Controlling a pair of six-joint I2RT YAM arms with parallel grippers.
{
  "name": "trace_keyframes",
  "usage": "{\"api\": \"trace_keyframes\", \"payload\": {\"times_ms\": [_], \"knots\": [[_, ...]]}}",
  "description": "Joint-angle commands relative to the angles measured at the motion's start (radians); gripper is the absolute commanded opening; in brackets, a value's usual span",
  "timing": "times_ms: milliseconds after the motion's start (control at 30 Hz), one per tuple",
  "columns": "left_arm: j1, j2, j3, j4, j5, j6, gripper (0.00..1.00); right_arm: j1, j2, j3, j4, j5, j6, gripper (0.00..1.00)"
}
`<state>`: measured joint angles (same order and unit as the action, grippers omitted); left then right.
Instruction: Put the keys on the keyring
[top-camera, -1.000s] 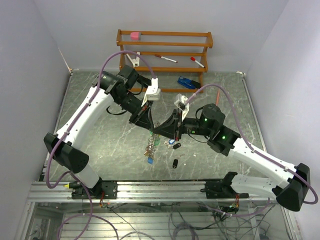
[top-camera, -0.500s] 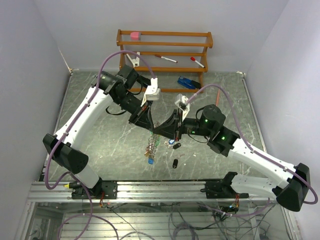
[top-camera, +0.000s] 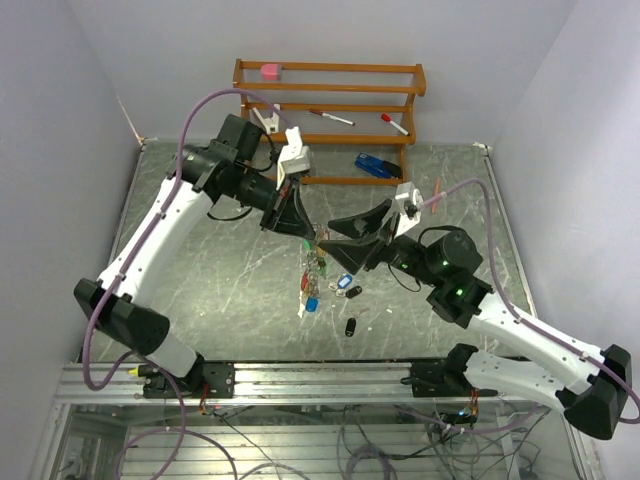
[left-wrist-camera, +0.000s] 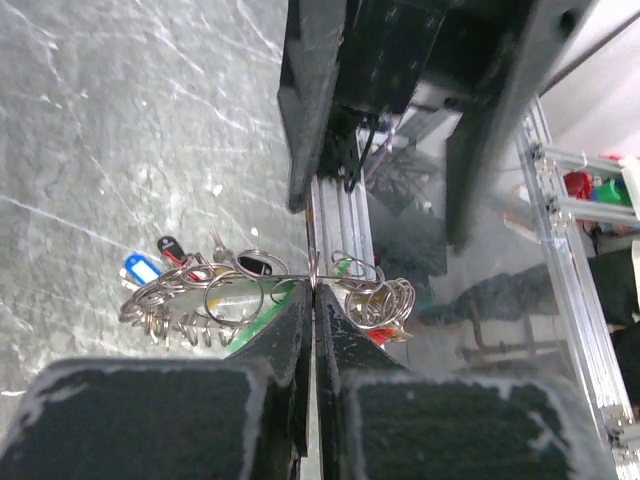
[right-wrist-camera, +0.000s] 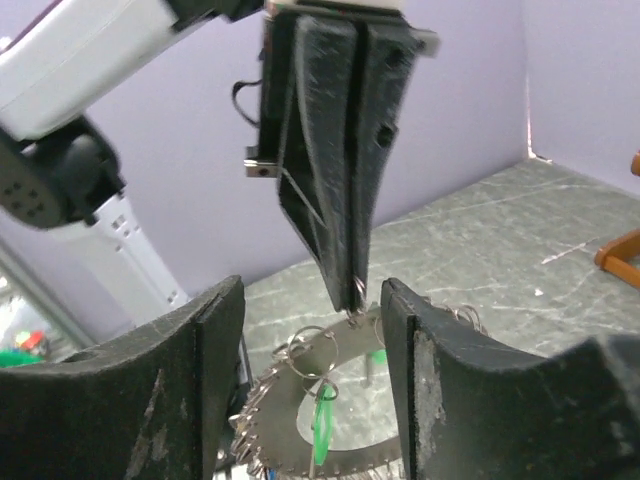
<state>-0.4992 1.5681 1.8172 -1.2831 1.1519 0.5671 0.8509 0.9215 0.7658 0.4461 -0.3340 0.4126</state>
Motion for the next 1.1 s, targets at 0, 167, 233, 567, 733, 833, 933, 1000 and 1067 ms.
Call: {"api": "trace_keyframes", "payload": {"times_ms": [0,167,233,567,733,833,933,1000,1067], "knots": [[0.012,-0.148,-0.18,0.694,0.107,-0.538,0.07,-0.003,0.024,-0.072,0.24,0.153,0.045,0.49],[0.019,-0.224,-0.406,1.463,0.112,-1.174,0.07,-0.008,0.075,-0.136,0.47,0.201,0.092,0.38],[0.02,-0.196,-0.375,1.389,0.13,-1.123,0.07,-0.011,0.094,-0.13,0.512,0.198,0.095,0.34],[0.024,-0.19,-0.318,1.133,0.146,-0.938,0.07,-0.062,0.042,-0.115,0.519,0.184,0.09,0.33],[0.024,-0.172,-0.261,0.928,0.187,-0.799,0.07,-0.098,0.015,-0.103,0.483,0.148,0.107,0.3],[0.023,-0.18,-0.258,0.907,0.185,-0.786,0.07,-0.111,0.035,-0.084,0.476,0.106,0.129,0.26],[0.022,-0.186,-0.28,0.97,0.2,-0.847,0.07,-0.112,0.08,-0.076,0.519,0.058,0.167,0.24],[0.022,-0.186,-0.285,0.985,0.207,-0.865,0.07,-0.112,0.116,-0.073,0.556,0.035,0.192,0.23],[0.022,-0.183,-0.285,0.986,0.207,-0.87,0.07,-0.112,0.144,-0.058,0.561,0.012,0.208,0.22]]}}
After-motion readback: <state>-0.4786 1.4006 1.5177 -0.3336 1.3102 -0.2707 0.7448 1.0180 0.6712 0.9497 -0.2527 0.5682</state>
